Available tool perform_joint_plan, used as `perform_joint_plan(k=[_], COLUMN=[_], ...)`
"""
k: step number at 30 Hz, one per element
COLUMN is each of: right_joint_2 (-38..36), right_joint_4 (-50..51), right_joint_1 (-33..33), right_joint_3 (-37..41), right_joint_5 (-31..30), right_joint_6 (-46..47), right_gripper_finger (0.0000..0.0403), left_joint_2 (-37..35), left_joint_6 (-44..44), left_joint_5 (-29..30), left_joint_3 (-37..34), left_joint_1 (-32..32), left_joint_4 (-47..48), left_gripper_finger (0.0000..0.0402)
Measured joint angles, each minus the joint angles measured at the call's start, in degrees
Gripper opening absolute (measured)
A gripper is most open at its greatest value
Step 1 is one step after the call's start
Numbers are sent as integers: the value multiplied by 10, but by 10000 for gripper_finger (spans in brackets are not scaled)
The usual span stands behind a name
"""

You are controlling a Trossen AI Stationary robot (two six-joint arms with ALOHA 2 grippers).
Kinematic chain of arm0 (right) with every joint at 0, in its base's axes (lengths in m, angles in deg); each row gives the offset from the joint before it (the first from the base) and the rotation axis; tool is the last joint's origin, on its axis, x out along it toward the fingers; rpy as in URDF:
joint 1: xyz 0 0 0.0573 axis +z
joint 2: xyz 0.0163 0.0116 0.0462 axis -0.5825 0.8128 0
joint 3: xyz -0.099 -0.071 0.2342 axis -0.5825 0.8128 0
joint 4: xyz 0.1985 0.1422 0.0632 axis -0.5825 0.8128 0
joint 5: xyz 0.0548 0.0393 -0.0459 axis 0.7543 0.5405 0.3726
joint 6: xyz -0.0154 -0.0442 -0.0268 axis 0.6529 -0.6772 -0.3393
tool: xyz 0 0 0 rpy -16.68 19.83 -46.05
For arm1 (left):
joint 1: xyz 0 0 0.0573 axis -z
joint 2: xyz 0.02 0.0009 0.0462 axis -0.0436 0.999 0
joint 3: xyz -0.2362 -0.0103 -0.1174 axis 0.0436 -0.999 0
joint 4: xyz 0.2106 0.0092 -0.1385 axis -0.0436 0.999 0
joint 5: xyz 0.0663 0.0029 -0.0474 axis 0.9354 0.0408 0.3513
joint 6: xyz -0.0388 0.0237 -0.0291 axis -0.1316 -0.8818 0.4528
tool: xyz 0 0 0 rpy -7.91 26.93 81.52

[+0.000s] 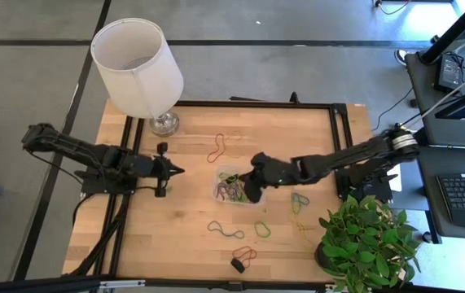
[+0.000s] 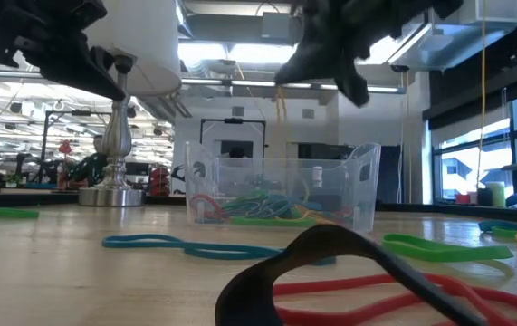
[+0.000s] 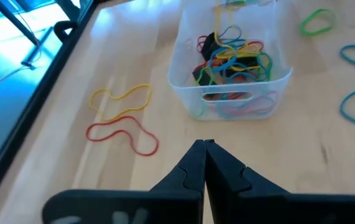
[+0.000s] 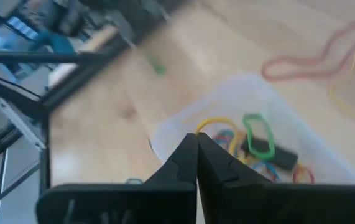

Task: Pick and place rubber bands into bin
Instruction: Put the yellow rubber band into the transparent bin, then put the blue rubber band into the transparent bin

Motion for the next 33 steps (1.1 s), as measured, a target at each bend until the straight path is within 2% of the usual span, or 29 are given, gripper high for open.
perform_joint_plan(k=[7,17,22,33], right_joint_2=[75,185,198,193], right_joint_4=[4,8,16,29], right_joint_1=[0,-6,-6,-9], right_joint_3=[-14,-99,-106,-106], right_joint_5=[0,3,3,25], right_joint_6=[74,76,95,121], right_gripper_finger=[0,11,29,99], left_joint_2=[0,0,0,0], left_joint_6=[-53,-94,-91,-88], left_joint_5=[-21,-105,-130,-133], left_joint_3=[0,0,0,0], left_joint_1=[-46,-95,-99,-98], left_joint_4=[5,13,40,47], left_gripper_finger=[1,1,3,2])
